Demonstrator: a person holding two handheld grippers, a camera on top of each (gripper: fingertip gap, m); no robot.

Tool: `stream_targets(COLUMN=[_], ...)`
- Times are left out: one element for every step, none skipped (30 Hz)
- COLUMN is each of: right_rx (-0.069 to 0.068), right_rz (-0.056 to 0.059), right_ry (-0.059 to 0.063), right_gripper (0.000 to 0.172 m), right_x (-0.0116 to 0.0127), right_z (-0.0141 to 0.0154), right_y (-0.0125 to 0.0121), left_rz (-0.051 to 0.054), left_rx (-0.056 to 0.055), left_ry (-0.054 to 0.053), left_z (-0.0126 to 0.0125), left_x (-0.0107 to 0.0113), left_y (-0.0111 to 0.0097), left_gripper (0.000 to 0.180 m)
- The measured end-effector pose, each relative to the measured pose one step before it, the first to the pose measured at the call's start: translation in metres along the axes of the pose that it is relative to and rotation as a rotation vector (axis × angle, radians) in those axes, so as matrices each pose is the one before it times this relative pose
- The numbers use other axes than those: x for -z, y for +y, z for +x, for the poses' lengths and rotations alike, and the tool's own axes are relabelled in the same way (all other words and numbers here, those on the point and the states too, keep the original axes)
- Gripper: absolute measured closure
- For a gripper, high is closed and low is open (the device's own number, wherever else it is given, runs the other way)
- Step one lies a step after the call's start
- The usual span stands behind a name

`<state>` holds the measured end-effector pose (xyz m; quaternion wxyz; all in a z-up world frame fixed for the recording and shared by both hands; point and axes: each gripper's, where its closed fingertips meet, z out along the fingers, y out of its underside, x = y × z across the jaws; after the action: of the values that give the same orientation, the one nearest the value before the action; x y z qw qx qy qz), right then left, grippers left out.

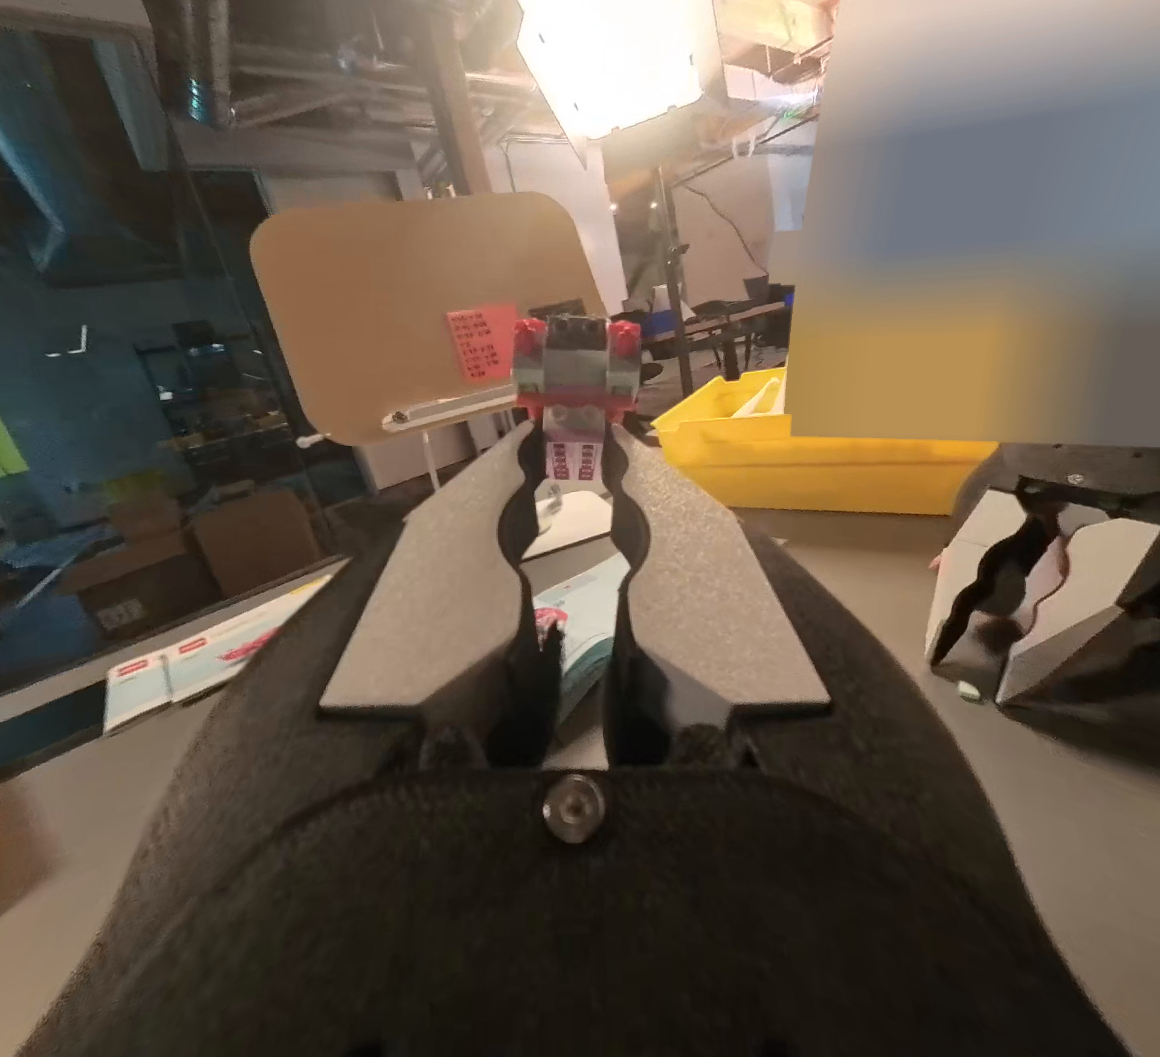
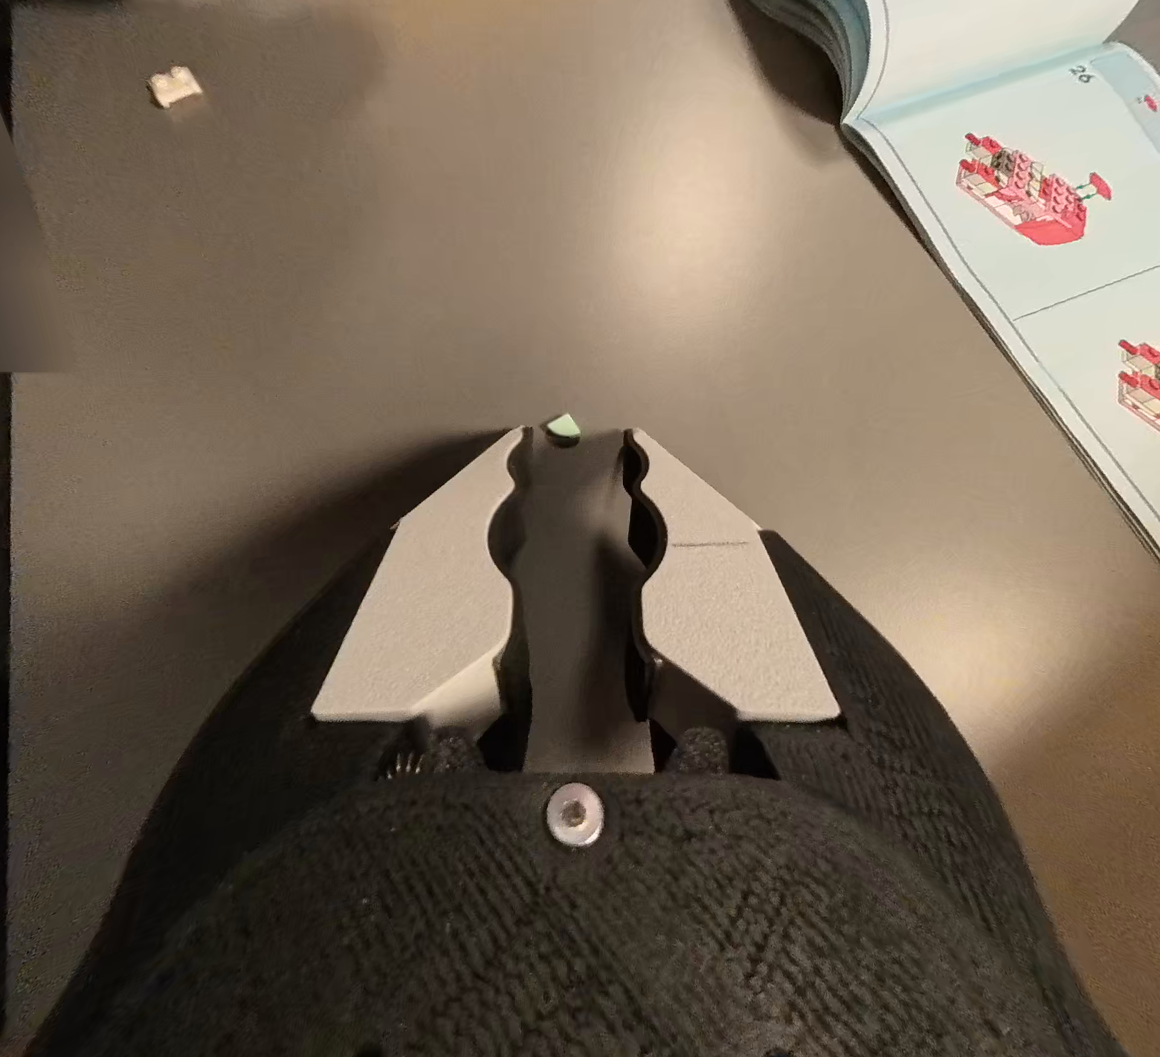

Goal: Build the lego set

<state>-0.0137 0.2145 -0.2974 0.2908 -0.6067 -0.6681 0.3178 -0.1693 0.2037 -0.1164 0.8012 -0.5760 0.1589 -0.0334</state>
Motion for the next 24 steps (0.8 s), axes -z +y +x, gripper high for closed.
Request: stream_targets(right_rx=[-0.0033, 0.0006, 0.0054, 0.0079, 0.0104, 0.011, 0.0118, 0.0136, 0.0146, 0.016, 0.0177, 0.019, 0.0183, 0.0111, 0.0026, -0.002, -0.0047, -0.0039, -0.0019, 0.001, 0.004, 0.0057, 0.0054, 0.0015], right_rz=[0.0018, 0.0012, 0.0006, -0.0004, -0.0008, -0.001, -0.0011, -0.0011, -0.0008, 0.0007, 0.0011, 0.001, 0.0016, 0.0016, 0.0007, 0.0011, 0.0002, -0.0002, -0.0005, -0.0008, -0.0006, -0.0005, -0.0002, 0.0], right_ry=[-0.016, -0.0157, -0.0105, -0.0082, -0.0076, -0.0044, -0.0007, 0.0, 0.0039, 0.0071, 0.0181, 0.0246, 0.0143, -0.0002, -0.0088, -0.0131, -0.0144, -0.0142, -0.0129, -0.01, -0.0055, -0.0024, -0.0007, 0.0036], right_gripper=[0.145, 0.145, 0.145, 0.146, 0.146, 0.147, 0.148, 0.15, 0.153, 0.156, 0.157, 0.157, 0.157, 0.156, 0.156, 0.155, 0.155, 0.155, 0.156, 0.158, 0.16, 0.162, 0.163, 0.163], right_x=[0.00046, 0.00059, 0.00074, 0.00081, 0.0006, 0.00045, 0.00023, 0.00001, -0.00028, -0.00027, -0.00034, -0.00042, -0.00069, -0.00077, -0.00091, -0.00078, -0.00063, -0.00052, -0.00045, -0.00027, -0.00003, -0.00008, -0.00011, -0.00006], right_z=[-0.00071, -0.00072, -0.0004, -0.00052, -0.00104, -0.00114, -0.00103, -0.00127, -0.00101, -0.00065, 0.0008, 0.00175, 0.0006, -0.00069, -0.00095, -0.00067, -0.00036, -0.00048, -0.00079, -0.00095, -0.00098, -0.00084, -0.00061, 0.00022], right_y=[-0.00005, 0.00022, 0.00053, 0.00056, 0.00057, 0.00047, 0.0003, 0.0001, -0.00007, -0.0005, -0.00057, -0.00076, -0.00093, -0.00097, -0.00078, -0.00065, -0.00039, -0.00032, -0.0002, 0.00002, -0.00002, 0.00002, -0.00003, -0.00008], left_rz=[0.0013, 0.0031, 0.0032, 0.0032, 0.0021, -0.0002, -0.0027, -0.004, -0.0034, -0.0033, -0.0034, -0.0014, -0.0029, -0.0061, -0.0082, -0.0058, -0.001, 0.0029, 0.0035, 0.0001, -0.0032, -0.004, -0.0029, -0.0014], left_rx=[-0.0151, -0.0083, -0.0011, 0.0022, 0.0017, -0.0007, -0.003, -0.0055, -0.0082, -0.0074, -0.0042, -0.0019, -0.0002, 0.003, 0.0085, 0.0096, 0.0073, 0.0056, 0.0051, 0.006, 0.0036, -0.0011, -0.0015, 0.0007], left_ry=[-0.0169, -0.0179, -0.0183, -0.021, -0.0226, -0.0207, -0.0169, -0.0111, -0.0044, 0.0018, 0.0078, 0.0096, 0.0089, 0.0069, 0.0055, 0.0059, 0.0032, -0.0009, 0.0006, 0.0044, 0.0073, 0.0069, 0.0059, 0.0065], left_z=[0.00061, 0.00142, 0.00222, 0.00259, 0.00271, 0.00314, 0.00313, 0.00314, 0.00312, 0.00264, 0.00231, 0.0017, 0.00126, 0.00091, 0.00088, 0.00065, 0.00023, -0.00043, -0.00015, 0.00057, 0.00114, 0.00136, 0.00132, 0.00138], left_x=[0.0021, 0.00237, 0.00255, 0.00275, 0.00276, 0.00272, 0.00251, 0.00204, 0.00148, 0.00044, -0.00046, -0.00094, -0.00095, -0.00075, -0.00052, -0.00031, -0.00004, 0.00029, 0.00023, 0.00005, -0.00016, -0.0002, -0.00047, -0.00045], left_y=[-0.00341, -0.00277, -0.00166, -0.00023, 0.00108, 0.0024, 0.00331, 0.0036, 0.00322, 0.00234, 0.00155, 0.00098, 0.00165, 0.00282, 0.00301, 0.00209, 0.00076, -0.00019, -0.00029, 0.00027, 0.00081, 0.00093, 0.00059, 0.00037], left_gripper=[0.164, 0.164, 0.164, 0.164, 0.164, 0.164, 0.164, 0.164, 0.164, 0.164, 0.164, 0.164, 0.164, 0.164, 0.164, 0.164, 0.164, 0.164, 0.164, 0.164, 0.164, 0.164, 0.164, 0.164])
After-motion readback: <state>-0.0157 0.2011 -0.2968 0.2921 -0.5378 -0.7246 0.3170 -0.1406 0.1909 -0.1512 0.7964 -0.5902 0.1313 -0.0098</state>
